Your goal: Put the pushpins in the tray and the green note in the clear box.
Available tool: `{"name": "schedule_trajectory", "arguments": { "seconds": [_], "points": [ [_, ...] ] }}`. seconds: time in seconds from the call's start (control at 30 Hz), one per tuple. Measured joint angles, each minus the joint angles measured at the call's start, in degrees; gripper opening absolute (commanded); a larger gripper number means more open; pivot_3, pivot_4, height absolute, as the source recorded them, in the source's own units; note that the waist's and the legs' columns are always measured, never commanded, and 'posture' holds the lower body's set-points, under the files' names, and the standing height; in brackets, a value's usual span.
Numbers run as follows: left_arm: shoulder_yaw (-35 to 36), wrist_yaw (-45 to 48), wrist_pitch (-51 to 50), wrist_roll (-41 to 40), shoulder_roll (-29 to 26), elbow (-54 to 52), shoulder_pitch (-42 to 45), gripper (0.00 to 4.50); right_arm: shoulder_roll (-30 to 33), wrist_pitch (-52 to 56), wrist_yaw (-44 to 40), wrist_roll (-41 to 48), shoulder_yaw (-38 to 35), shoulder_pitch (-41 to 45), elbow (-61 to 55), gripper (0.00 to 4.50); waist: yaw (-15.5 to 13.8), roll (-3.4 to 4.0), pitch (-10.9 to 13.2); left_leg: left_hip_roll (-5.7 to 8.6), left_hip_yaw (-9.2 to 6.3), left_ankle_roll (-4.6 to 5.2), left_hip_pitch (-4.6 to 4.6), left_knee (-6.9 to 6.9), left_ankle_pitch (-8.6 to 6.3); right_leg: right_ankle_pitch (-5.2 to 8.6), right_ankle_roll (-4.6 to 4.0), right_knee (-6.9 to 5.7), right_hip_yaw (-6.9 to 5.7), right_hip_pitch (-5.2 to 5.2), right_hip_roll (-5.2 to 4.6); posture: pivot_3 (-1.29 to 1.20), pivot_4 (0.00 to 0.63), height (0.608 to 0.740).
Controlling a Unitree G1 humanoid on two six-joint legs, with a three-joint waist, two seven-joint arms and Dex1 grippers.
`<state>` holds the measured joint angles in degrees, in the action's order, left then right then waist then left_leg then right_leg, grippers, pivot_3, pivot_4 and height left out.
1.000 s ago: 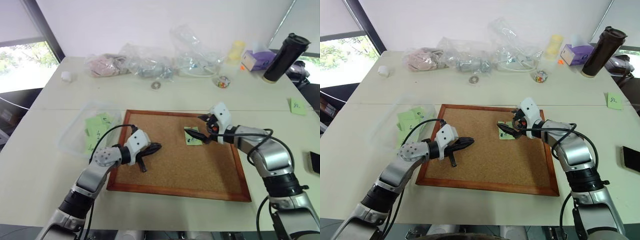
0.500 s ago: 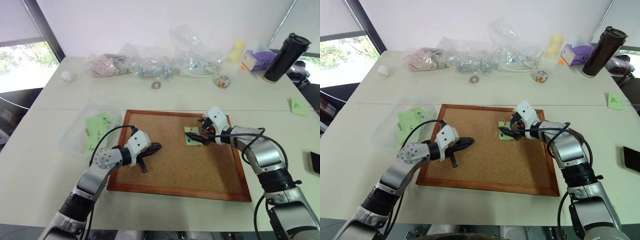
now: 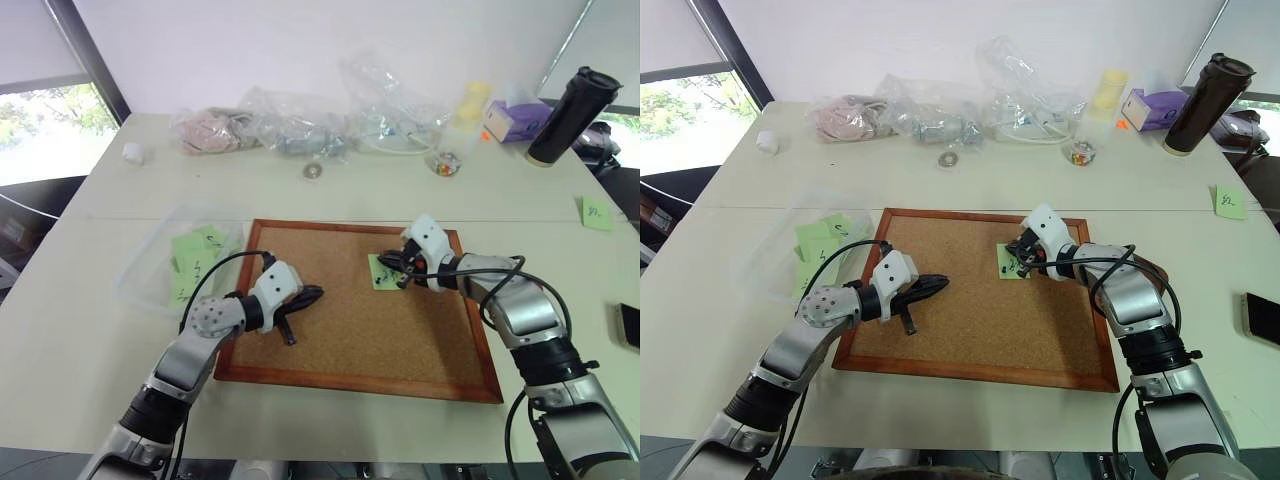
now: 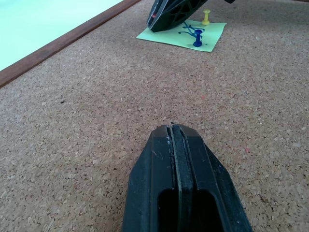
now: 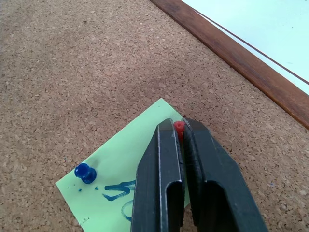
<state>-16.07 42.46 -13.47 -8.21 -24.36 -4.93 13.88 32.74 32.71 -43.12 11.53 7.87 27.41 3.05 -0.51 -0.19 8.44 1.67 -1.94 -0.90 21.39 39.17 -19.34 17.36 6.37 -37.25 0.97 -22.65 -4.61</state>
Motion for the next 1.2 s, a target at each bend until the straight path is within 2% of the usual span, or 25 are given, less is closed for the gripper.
{"name": "schedule_trajectory", "arguments": {
  "seconds": [0.17, 0.43, 0.6, 0.73, 0.87, 0.93, 1.07, 1.13, 1.2],
  "points": [
    [-0.1, 0.4, -0.7, 0.1, -0.3, -0.7, -0.1, 0.00, 0.3, 3.7, 0.2, 1.4, -1.6, 0.0, -3.1, 0.13, -0.1, 0.03, 0.0, 0.00, 0.00, 0.00, 0.08, -0.02, 0.00, 0.00, 0.00, 0.00, 0.00, -0.08, -0.01, 0.00, 0.150, 0.740],
    [-0.5, 0.9, -0.8, 0.3, -0.3, -0.5, -0.2, 0.00, 5.1, 12.0, 2.1, 7.5, -13.3, 1.1, -14.8, 0.13, 0.0, 0.06, 0.0, -0.01, -0.01, 0.01, 0.02, -0.08, -0.01, 0.00, 0.00, 0.02, 0.01, -0.03, -0.02, 0.00, 0.150, 0.740],
    [-0.8, 0.9, -0.6, 0.3, -0.2, -0.3, -0.1, 0.00, 9.3, 16.1, 3.8, 10.2, -24.2, -6.2, -17.9, 0.13, -0.2, 0.06, -0.1, 0.00, -0.01, 0.07, 0.01, -0.08, -0.05, 0.00, 0.00, 0.07, 0.02, 0.04, -0.05, 0.00, 0.150, 0.740],
    [-0.9, 1.1, -0.1, 0.3, -0.2, 0.4, -0.1, 0.00, 12.1, 15.6, 3.9, 10.0, -31.2, -15.7, -17.1, 0.13, -0.2, 0.28, -0.2, 0.00, -0.01, 0.09, -0.03, -0.10, -0.05, 0.00, 0.00, 0.08, 0.03, 0.08, -0.04, 0.00, 0.150, 0.740],
    [-0.8, 1.5, 1.1, 0.3, -0.4, 1.5, 0.0, 0.00, 12.7, 13.7, 3.5, 9.6, -34.7, -23.0, -12.9, 0.13, 0.0, 0.58, -0.4, 0.00, 0.08, 0.13, -0.11, -0.09, -0.07, 0.00, 0.00, 0.08, 0.09, 0.15, -0.03, 0.00, 0.150, 0.740],
    [-0.8, 1.5, 1.4, 0.4, -0.2, 2.2, 0.2, 0.00, 12.5, 12.5, 3.3, 9.7, -35.2, -24.2, -11.4, 0.13, 0.0, 0.76, -0.5, 0.00, 0.08, 0.43, -0.18, -0.09, -0.24, 0.00, 0.00, 0.07, 0.10, 0.21, -0.01, 0.00, 0.150, 0.740],
    [-1.1, 1.5, 1.6, 0.4, 0.1, 2.7, 0.5, 0.00, 10.5, 9.9, 2.7, 10.5, -35.4, -26.2, -9.5, 0.13, -0.1, 0.83, -0.6, -0.01, 0.06, 0.46, -0.29, -0.08, -0.26, 0.00, 0.00, 0.08, 0.10, 0.34, 0.03, 0.00, 0.150, 0.740],
    [-1.1, 1.5, 1.6, 0.4, 0.1, 2.7, 0.5, 0.00, 9.4, 9.2, 2.2, 11.3, -35.4, -27.0, -8.7, 0.71, -0.1, 0.84, -0.6, 0.00, 0.07, 0.48, -0.28, -0.06, -0.27, 0.00, 0.00, 0.08, 0.11, 0.34, 0.01, 0.00, 0.150, 0.740],
    [-1.1, 1.5, 1.6, 0.4, 0.1, 2.7, 0.4, 0.00, 9.1, 8.9, 2.1, 12.1, -35.5, -27.3, -8.4, 1.53, -0.1, 0.84, -0.6, -0.01, 0.07, 0.48, -0.29, -0.06, -0.27, 0.00, 0.00, 0.08, 0.12, 0.33, 0.01, 0.00, 0.150, 0.740]
  ]
}}
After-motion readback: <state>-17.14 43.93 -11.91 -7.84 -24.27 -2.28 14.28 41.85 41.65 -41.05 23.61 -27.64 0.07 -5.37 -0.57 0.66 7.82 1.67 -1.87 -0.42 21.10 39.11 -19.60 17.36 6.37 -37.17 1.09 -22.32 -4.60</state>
